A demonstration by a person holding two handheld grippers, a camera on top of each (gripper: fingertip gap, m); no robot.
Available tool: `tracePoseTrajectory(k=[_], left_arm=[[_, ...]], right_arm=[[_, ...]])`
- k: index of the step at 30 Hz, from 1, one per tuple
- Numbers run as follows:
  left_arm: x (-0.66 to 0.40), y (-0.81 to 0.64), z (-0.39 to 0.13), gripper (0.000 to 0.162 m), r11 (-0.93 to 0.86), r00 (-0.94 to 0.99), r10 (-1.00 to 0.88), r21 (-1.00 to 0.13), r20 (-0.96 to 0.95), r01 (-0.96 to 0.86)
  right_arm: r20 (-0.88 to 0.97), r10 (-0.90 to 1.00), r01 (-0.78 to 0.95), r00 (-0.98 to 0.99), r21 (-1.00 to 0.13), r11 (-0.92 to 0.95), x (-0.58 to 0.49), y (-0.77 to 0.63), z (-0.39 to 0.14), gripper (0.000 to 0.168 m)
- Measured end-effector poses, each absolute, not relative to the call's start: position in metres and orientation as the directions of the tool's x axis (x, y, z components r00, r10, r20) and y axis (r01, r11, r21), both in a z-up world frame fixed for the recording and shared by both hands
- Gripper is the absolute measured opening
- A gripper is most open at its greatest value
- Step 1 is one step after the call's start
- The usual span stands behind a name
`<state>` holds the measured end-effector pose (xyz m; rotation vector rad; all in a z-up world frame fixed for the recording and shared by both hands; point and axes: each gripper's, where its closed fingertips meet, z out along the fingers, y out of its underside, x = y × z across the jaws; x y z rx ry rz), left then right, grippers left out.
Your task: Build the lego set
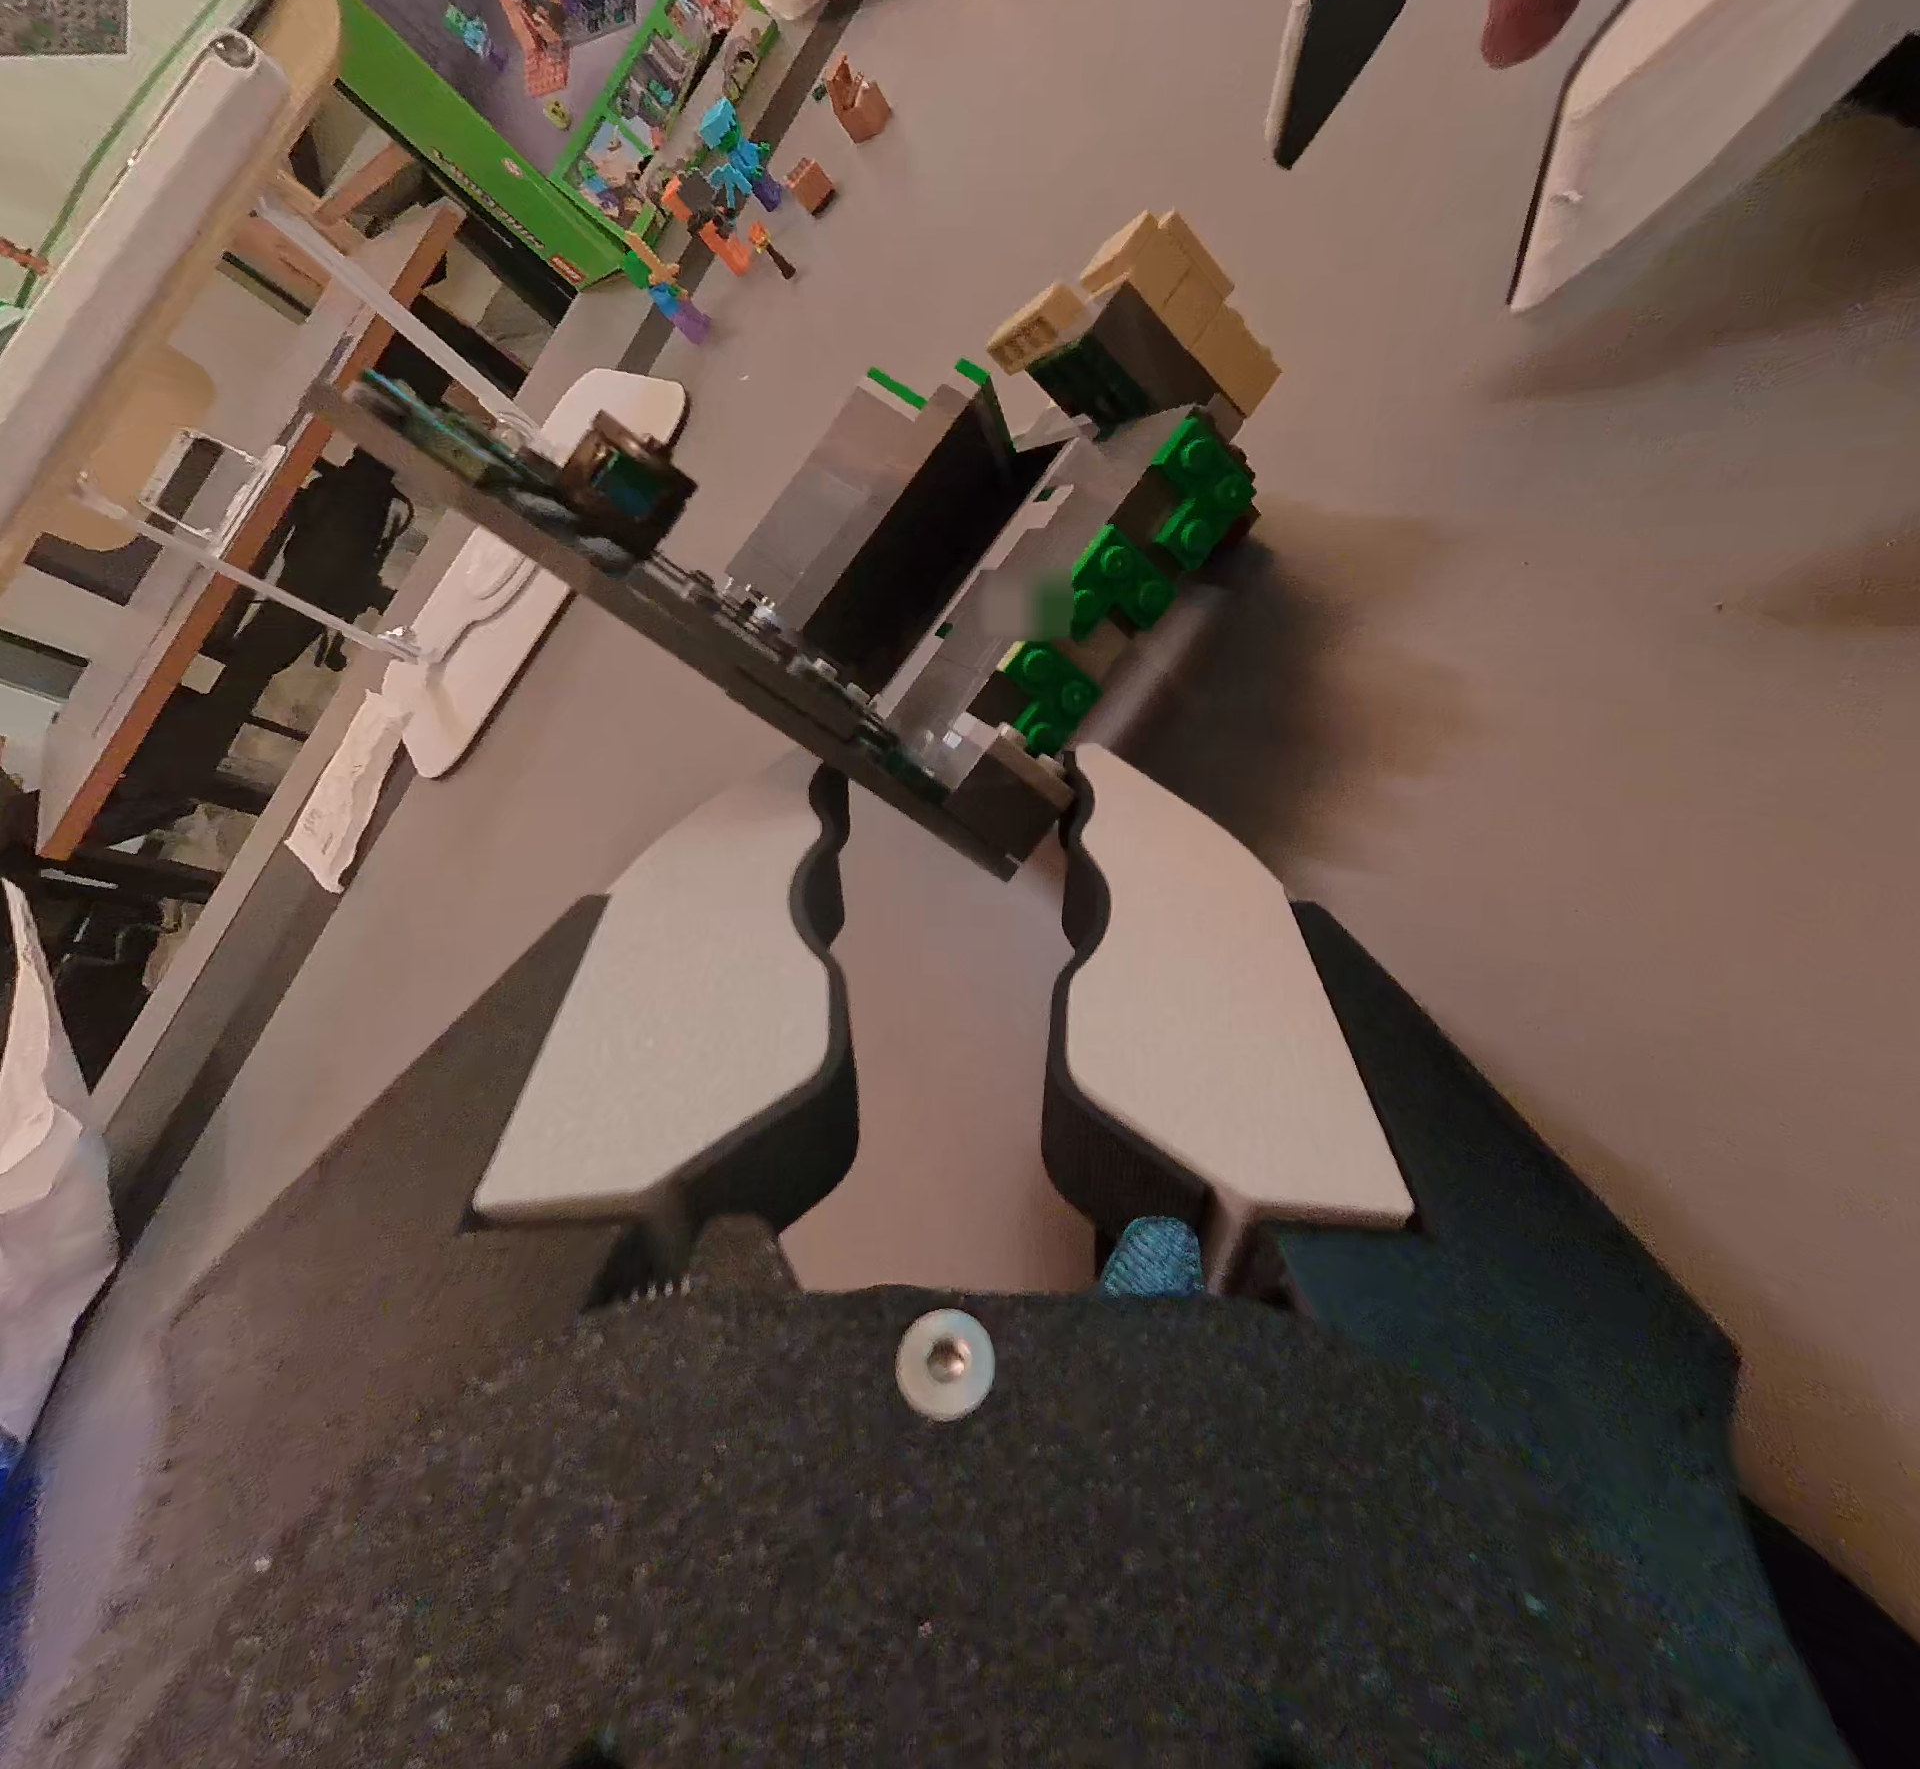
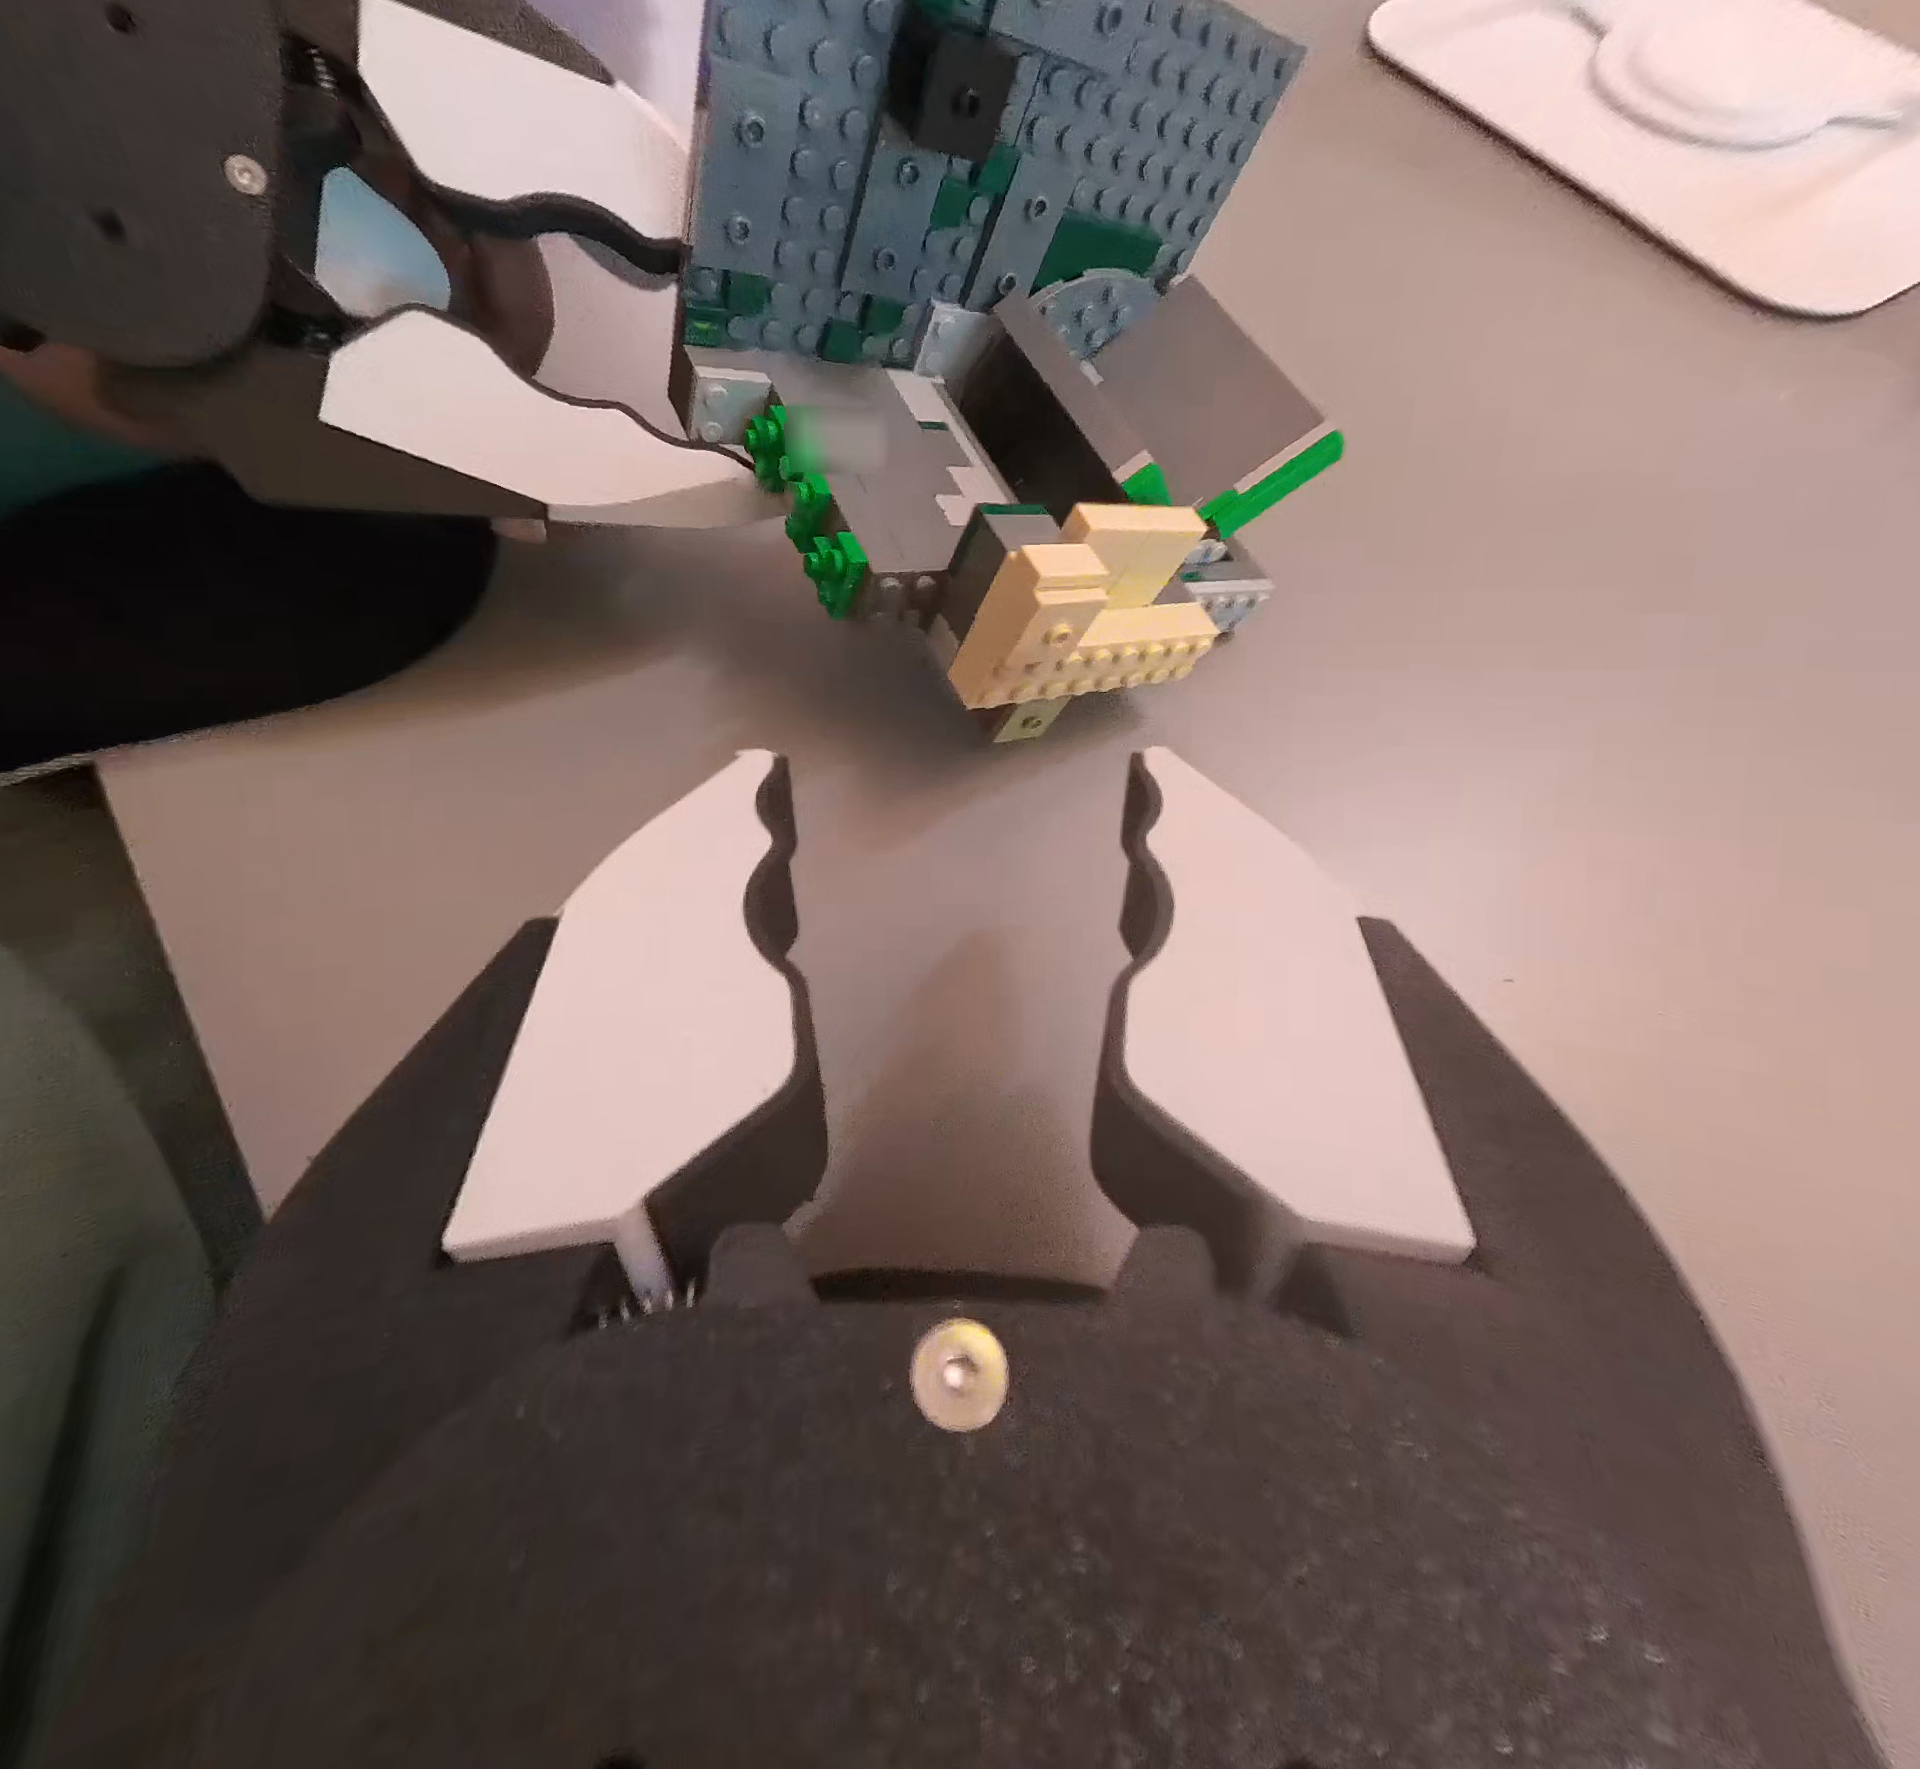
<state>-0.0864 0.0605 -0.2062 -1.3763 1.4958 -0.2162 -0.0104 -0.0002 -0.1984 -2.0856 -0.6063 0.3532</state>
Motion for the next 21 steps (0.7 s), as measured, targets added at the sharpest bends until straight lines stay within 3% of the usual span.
tracePoseTrajectory(k=[1,8,10,18,21], left_arm=[[-0.086,0.059,-0.207,0.039,0.33,0.196,-0.809,-0.704,-0.554,-0.628],[-0.085,0.051,-0.213,0.041,0.355,0.141,-0.807,-0.661,-0.574,-0.661],[-0.086,0.048,-0.216,0.041,0.364,0.125,-0.804,-0.648,-0.581,-0.67],[-0.086,0.045,-0.225,0.043,0.381,0.075,-0.8,-0.601,-0.595,-0.702],[-0.087,0.04,-0.23,0.05,0.387,0.032,-0.814,-0.582,-0.58,-0.715]], right_arm=[[0.006,0.546,0.31,0.838,-0.828,-0.467,-0.008,0.002,-0.202,0.061],[0.249,0.609,0.512,0.754,-0.802,-0.306,-0.011,0.03,-0.205,0.052],[0.289,0.63,0.547,0.721,-0.796,-0.261,-0.013,0.034,-0.201,0.041],[0.325,0.735,0.649,0.595,-0.733,-0.201,-0.013,0.03,-0.208,0.027],[0.339,0.794,0.706,0.505,-0.692,-0.154,-0.008,0.03,-0.21,0.023]])
